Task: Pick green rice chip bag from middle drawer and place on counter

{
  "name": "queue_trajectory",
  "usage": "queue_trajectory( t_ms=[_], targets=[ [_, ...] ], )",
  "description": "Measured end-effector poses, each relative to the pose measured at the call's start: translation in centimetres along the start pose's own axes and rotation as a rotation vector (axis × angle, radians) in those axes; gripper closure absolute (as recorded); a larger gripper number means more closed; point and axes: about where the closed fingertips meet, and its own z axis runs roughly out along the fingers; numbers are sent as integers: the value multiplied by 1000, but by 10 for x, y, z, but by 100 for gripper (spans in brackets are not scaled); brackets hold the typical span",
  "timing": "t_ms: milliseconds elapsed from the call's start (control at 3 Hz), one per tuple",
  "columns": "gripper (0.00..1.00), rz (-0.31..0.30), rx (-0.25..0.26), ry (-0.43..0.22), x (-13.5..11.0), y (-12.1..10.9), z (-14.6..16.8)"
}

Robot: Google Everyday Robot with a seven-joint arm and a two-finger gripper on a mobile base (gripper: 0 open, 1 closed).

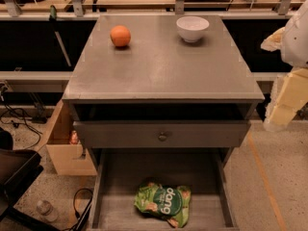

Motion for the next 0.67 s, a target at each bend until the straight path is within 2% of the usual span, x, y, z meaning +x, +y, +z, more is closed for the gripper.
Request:
queue_trajectory(
  t_ms=[333,667],
  targets=[
    [0,0,0,0,0,0,0],
    [0,47,35,-60,-3,-7,6]
  ],
)
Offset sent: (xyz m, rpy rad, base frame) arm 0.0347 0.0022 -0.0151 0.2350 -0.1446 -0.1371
